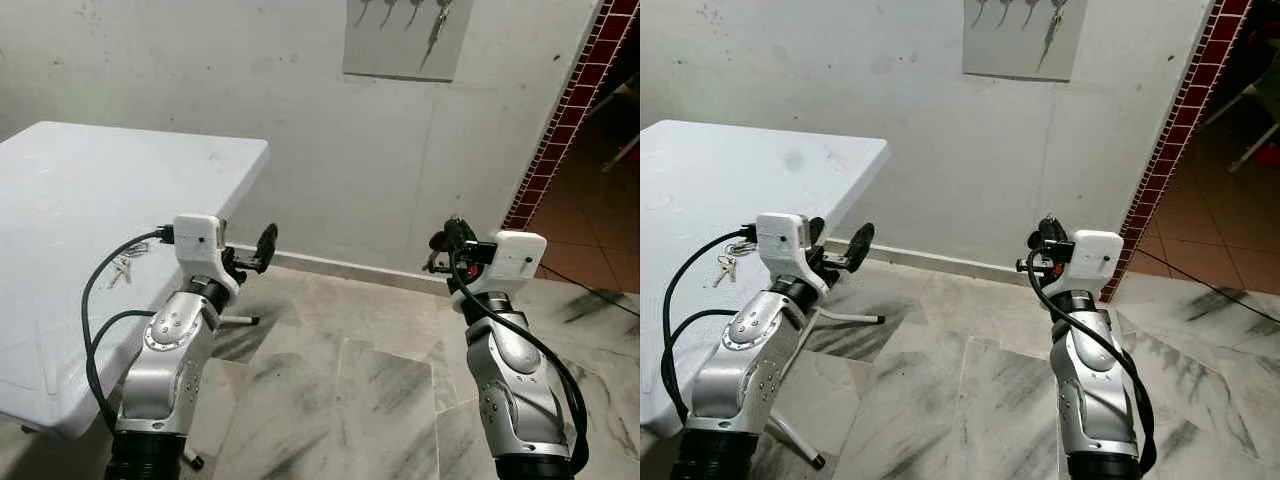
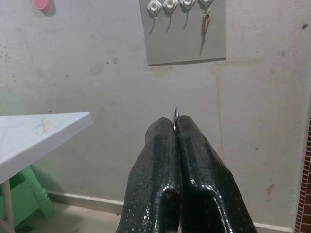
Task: Hang keys on a hook
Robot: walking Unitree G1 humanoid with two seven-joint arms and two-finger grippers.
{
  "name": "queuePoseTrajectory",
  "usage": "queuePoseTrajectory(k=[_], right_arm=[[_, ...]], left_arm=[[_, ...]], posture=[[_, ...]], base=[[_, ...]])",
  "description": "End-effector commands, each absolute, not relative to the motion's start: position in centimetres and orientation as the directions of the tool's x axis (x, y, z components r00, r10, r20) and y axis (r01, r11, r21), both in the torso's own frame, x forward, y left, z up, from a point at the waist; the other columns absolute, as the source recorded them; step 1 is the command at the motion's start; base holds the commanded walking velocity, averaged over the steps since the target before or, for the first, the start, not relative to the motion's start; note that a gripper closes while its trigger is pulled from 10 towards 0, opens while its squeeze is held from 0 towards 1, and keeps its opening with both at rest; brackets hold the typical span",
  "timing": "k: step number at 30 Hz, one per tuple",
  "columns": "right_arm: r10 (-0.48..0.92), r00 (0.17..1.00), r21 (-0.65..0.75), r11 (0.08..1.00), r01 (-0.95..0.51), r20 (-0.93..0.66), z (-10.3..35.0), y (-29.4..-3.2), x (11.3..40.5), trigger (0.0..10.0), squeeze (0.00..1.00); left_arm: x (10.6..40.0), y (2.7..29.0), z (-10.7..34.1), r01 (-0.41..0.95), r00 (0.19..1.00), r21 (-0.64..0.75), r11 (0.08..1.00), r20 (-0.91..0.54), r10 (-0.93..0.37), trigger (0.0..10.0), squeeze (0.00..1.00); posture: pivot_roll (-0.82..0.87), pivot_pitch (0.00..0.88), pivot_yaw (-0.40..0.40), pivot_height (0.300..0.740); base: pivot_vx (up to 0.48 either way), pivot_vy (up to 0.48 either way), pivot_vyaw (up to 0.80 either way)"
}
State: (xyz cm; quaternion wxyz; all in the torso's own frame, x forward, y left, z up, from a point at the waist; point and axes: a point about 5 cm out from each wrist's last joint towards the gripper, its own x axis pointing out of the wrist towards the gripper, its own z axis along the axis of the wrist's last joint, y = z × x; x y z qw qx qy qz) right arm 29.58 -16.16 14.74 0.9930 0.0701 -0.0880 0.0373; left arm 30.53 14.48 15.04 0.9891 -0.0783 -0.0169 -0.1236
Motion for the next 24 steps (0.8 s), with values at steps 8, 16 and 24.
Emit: queuePoseTrajectory(k=[8,16,24], right_arm=[[0.088,0.965,0.116,0.986,-0.120,0.247,16.8,-15.9,29.9,10.0,0.00],[0.102,0.954,0.110,0.984,-0.138,0.283,17.9,-15.6,29.9,10.0,0.00],[0.082,0.955,0.110,0.987,-0.118,0.287,17.9,-16.0,29.6,10.0,0.00]], left_arm=[[30.9,14.7,16.2,0.254,0.967,-0.164,0.953,0.079,-0.244,10.0,0.00],[31.3,14.9,17.1,0.278,0.959,-0.160,0.947,0.104,-0.264,10.0,0.00],[31.2,14.4,17.2,0.304,0.951,-0.167,0.938,0.109,-0.289,10.0,0.00]], posture=[[0.04,0.000,0.016,0.715],[0.04,0.000,0.015,0.715],[0.02,0.000,0.018,0.715]], base=[[0.267,0.000,0.00],[0.342,0.000,0.00],[0.353,0.000,0.00]])
